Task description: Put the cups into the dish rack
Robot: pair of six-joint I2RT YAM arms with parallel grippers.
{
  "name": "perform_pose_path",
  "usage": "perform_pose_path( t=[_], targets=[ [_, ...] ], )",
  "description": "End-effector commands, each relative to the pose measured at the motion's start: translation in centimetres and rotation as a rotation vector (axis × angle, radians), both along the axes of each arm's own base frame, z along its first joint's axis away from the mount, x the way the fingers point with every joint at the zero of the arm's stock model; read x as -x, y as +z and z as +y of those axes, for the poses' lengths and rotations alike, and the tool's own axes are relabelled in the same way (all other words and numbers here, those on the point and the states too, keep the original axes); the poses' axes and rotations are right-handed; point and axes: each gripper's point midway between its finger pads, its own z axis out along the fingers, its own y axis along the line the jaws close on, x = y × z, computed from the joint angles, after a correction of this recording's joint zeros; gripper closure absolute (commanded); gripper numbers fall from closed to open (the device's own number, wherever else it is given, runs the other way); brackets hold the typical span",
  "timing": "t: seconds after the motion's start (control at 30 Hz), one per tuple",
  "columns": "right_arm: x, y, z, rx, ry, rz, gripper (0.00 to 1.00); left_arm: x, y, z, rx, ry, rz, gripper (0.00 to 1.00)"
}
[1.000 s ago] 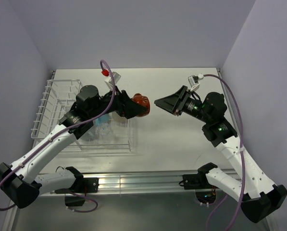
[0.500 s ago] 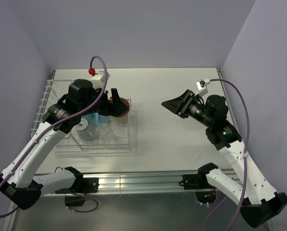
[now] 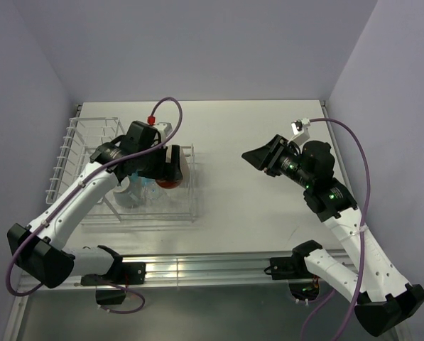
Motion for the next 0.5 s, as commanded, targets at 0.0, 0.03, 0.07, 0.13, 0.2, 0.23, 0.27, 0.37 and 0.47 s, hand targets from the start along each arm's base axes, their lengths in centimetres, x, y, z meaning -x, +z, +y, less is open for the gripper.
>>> perform_pose_path(
  t=[0.0,0.03,0.07,0.13,0.2,0.23,0.27,0.37,0.47],
  targets=[
    [-0.3,0.5,-0.6,0.019,-0.022,-0.04,0.5,-1.0,0.4,-0.3,0.002,-0.019,-0.05,1.0],
    [-0.3,0.6,-0.5,0.019,-0.02,-0.042,0.5,-1.0,0.1,-0.4,0.001,-0.025,-0.042,1.0],
    [-0.3,0.6,-0.5,0.018,-0.019,-0.041,0.5,-1.1,0.0,-0.5,0.0,-0.026,-0.041,1.0],
    [-0.3,0.5,-0.4,0.02,-0.017,-0.039,0.5,-1.2,-0.5,-0.5,-0.008,-0.029,-0.03,1.0],
    [-0.4,0.4,-0.5,0.022,-0.018,-0.037,0.5,-1.2,-1.0,-0.6,-0.015,-0.036,-0.021,1.0],
    [-0.5,0.4,-0.4,0.022,-0.018,-0.037,0.5,-1.3,-1.2,-0.6,-0.019,-0.034,-0.014,1.0],
    [-0.4,0.4,-0.4,0.023,-0.016,-0.038,0.5,-1.3,-1.4,-0.6,-0.024,-0.036,-0.012,1.0],
    [-0.5,0.3,-0.4,0.025,-0.018,-0.035,0.5,-1.3,-1.8,-0.9,-0.017,-0.049,0.0,1.0],
    [-0.5,0.3,-0.4,0.023,-0.018,-0.036,0.5,-1.4,-2.2,-1.0,-0.02,-0.054,0.008,1.0]
  ],
)
